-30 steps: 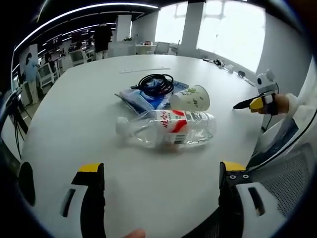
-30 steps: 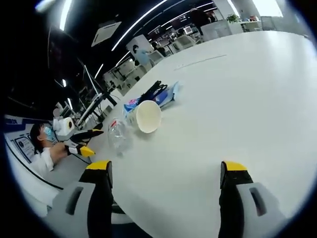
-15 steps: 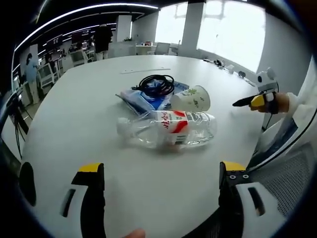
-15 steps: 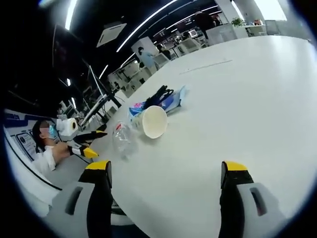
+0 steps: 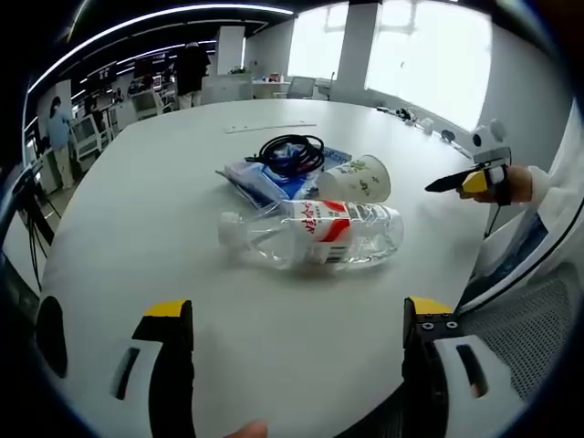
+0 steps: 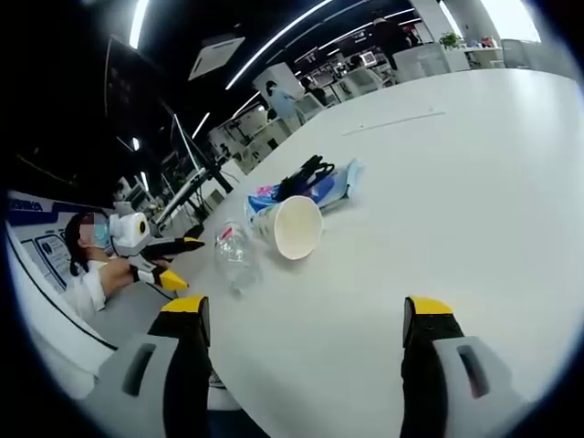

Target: Arrange the tabletop items into an orderly group along one side of the table until the central work area is clear of visible clutter.

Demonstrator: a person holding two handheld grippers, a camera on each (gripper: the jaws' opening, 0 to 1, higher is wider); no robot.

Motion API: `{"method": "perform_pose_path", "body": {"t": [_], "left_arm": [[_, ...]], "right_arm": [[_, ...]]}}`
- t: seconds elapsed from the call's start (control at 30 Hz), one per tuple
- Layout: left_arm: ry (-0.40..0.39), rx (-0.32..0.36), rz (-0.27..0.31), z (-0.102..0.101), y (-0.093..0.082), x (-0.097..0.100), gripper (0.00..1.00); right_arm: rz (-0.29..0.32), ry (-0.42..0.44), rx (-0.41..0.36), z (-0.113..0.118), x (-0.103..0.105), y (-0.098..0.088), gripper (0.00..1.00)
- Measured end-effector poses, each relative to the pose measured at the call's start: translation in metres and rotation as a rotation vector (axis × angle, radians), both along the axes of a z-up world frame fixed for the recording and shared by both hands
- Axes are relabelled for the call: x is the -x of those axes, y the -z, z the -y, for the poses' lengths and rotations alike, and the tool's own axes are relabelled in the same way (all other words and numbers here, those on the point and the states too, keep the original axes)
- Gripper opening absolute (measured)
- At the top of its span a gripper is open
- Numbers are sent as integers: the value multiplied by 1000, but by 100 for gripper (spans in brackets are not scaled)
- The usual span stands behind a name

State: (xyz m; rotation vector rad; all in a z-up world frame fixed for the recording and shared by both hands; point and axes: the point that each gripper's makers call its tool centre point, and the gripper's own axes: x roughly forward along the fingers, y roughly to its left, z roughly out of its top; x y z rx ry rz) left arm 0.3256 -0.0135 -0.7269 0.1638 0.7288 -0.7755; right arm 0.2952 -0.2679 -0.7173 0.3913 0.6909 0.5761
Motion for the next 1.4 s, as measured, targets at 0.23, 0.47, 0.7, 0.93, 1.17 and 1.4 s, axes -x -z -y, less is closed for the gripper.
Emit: {"method": "perform_pose_path", "body": {"t": [0.23, 0.47, 0.7, 0.93, 1.17, 1.4], "left_arm": [[3, -1, 1, 1, 0, -1, 99], [-1, -1, 4, -1, 0, -2, 98], [2, -11, 8, -3, 1, -4, 97], [11, -45, 13, -5, 4, -5, 96], [36, -74, 3, -4, 10, -1, 95], [42, -74, 5, -4, 9, -1, 94]], "right_arm": [[-8, -37, 4, -9, -3, 1, 86], [-2, -70, 5, -16, -13, -4, 85], [36, -96, 11, -21, -34, -19, 83], [58, -110, -45, -37, -53, -36, 77], [34, -133, -93, -58, -55, -36, 72], [16, -143, -85, -74, -66, -29, 68]]}}
